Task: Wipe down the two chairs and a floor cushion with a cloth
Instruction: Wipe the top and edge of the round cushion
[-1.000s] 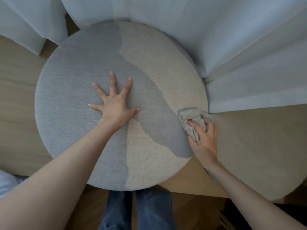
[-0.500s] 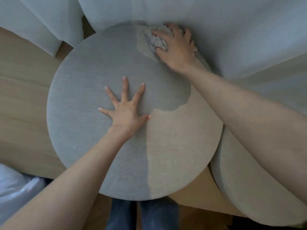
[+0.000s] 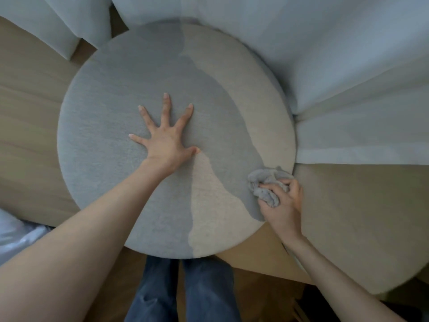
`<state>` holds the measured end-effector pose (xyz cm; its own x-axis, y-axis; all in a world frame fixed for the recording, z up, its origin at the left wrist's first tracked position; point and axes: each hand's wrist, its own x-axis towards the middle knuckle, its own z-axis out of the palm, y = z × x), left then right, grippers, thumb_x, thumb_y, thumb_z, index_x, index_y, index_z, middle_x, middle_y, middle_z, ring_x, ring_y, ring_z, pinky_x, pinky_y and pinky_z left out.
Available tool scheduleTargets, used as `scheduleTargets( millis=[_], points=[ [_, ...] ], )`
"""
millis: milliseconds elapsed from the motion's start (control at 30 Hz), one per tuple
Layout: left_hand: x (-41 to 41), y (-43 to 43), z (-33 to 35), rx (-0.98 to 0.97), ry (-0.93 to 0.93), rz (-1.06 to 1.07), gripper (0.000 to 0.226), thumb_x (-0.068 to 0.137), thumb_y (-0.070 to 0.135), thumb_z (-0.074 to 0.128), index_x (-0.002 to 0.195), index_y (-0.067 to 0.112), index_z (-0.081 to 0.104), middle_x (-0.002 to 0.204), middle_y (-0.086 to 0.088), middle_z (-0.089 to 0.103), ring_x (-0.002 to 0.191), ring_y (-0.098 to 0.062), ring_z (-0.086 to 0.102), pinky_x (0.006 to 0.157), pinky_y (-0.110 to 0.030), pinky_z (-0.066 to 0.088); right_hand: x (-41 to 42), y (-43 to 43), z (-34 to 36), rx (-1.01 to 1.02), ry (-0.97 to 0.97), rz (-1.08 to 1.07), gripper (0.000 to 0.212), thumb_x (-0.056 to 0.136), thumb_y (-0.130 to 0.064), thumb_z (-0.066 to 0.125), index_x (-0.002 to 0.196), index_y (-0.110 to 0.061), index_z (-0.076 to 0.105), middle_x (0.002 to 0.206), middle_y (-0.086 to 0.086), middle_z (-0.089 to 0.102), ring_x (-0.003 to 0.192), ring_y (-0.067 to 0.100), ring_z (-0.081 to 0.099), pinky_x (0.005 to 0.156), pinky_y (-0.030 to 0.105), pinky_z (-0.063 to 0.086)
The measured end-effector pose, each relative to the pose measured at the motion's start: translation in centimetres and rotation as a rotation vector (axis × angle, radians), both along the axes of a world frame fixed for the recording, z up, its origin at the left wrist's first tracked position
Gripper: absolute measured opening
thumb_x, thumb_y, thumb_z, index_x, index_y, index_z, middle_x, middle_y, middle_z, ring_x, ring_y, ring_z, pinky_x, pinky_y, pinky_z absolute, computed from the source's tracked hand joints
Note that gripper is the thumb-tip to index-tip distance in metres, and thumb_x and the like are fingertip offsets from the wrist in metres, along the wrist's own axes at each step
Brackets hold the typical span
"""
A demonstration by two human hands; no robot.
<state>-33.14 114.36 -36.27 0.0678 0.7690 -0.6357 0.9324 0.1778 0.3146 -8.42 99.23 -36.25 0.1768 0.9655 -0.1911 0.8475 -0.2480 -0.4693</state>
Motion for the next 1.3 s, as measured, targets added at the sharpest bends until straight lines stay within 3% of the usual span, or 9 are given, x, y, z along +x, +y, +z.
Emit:
scheduleTargets(
  millis=[200,400,533,667,867,967,1100,1167,1300],
  points=[
    [-0.2,-0.1,-0.4,0.022,-0.014,0.003,0.097,0.077,0.049,0.072,0.145,0.056,0.004,0.155,0.012,-0.03,0.137,-0.043,-0.031,0.093,-0.084,0.003,-4.3,14.4,1.7,0.223,0.059,0.03,0.039,0.076,-0.02,0.07,0.114,-0.023,0.069,0.124,0.016,0.049,0.116,0.034,0.042,0.095,0.03,0.032],
    [-0.1,-0.2,-1.3,0.052,-0.006,0.024,0.094,0.076,0.049,0.073,0.144,0.057,0.008,0.155,0.015,-0.028,0.138,-0.042,-0.031,0.092,-0.084,0.004,-9.9,30.0,-1.9,0.098,-0.115,0.286,0.045,0.087,-0.038,0.053,0.131,-0.045,0.053,0.143,-0.003,0.04,0.127,0.032,0.032,0.106,0.039,0.032],
    [-0.1,-0.2,-1.3,0.058,-0.004,0.023,0.095,0.075,0.048,0.073,0.144,0.056,0.009,0.155,0.014,-0.027,0.137,-0.043,-0.031,0.09,-0.085,0.003,-9.1,28.1,-3.3,0.135,-0.202,0.29,0.036,0.083,-0.045,0.051,0.115,-0.035,0.066,0.133,0.002,0.05,0.122,0.034,0.041,0.097,0.032,0.029],
    [0.1,-0.1,-0.8,0.029,0.012,0.017,0.096,0.075,0.05,0.072,0.145,0.056,0.006,0.155,0.013,-0.028,0.137,-0.044,-0.03,0.091,-0.085,0.003,-5.8,17.6,-2.6,0.255,-0.069,0.286,0.016,0.078,-0.024,0.067,0.09,-0.015,0.074,0.1,0.016,0.061,0.097,0.028,0.049,0.086,0.039,0.036],
    [0.0,-0.1,-0.6,0.015,0.016,0.014,0.099,0.075,0.052,0.071,0.144,0.056,0.001,0.154,0.012,-0.031,0.137,-0.043,-0.032,0.093,-0.084,0.001,-1.7,2.2,-1.3,0.034,-0.045,0.281,0.024,0.065,-0.018,0.087,0.087,-0.014,0.075,0.093,0.013,0.058,0.09,0.034,0.051,0.083,0.035,0.04],
    [-0.2,-0.3,-0.3,0.027,0.028,-0.008,0.097,0.076,0.057,0.068,0.146,0.054,0.001,0.156,0.012,-0.027,0.139,-0.042,-0.028,0.096,-0.082,0.005,-2.1,3.8,0.2,0.093,0.001,0.242,0.021,0.065,-0.018,0.084,0.084,-0.015,0.076,0.089,0.013,0.055,0.088,0.032,0.049,0.074,0.036,0.044],
    [-1.9,-1.2,-0.1,0.137,0.036,-0.008,0.079,0.085,0.049,0.062,0.149,0.043,0.015,0.161,0.007,-0.009,0.147,-0.031,-0.01,0.108,-0.069,0.017,-4.7,12.2,2.1,0.29,0.015,0.23,0.03,0.073,-0.027,0.067,0.1,-0.016,0.074,0.099,0.018,0.056,0.094,0.037,0.051,0.081,0.016,0.03],
    [-3.6,-2.3,-0.2,0.196,0.051,0.014,0.073,0.088,0.044,0.061,0.15,0.038,0.023,0.162,0.001,-0.001,0.148,-0.027,-0.001,0.112,-0.06,0.018,-7.1,17.9,1.7,0.299,0.015,0.234,0.037,0.074,-0.027,0.065,0.11,-0.02,0.072,0.112,0.015,0.056,0.107,0.037,0.049,0.089,0.021,0.028],
    [-6.3,-4.9,-0.3,0.159,0.051,0.093,0.076,0.084,0.05,0.062,0.148,0.045,0.021,0.161,0.007,-0.005,0.147,-0.031,-0.01,0.105,-0.075,0.009,-11.7,25.7,-1.0,0.19,-0.106,0.382,0.049,0.085,-0.035,0.056,0.134,-0.035,0.053,0.138,0.003,0.046,0.123,0.033,0.036,0.105,0.031,0.028]
  ],
)
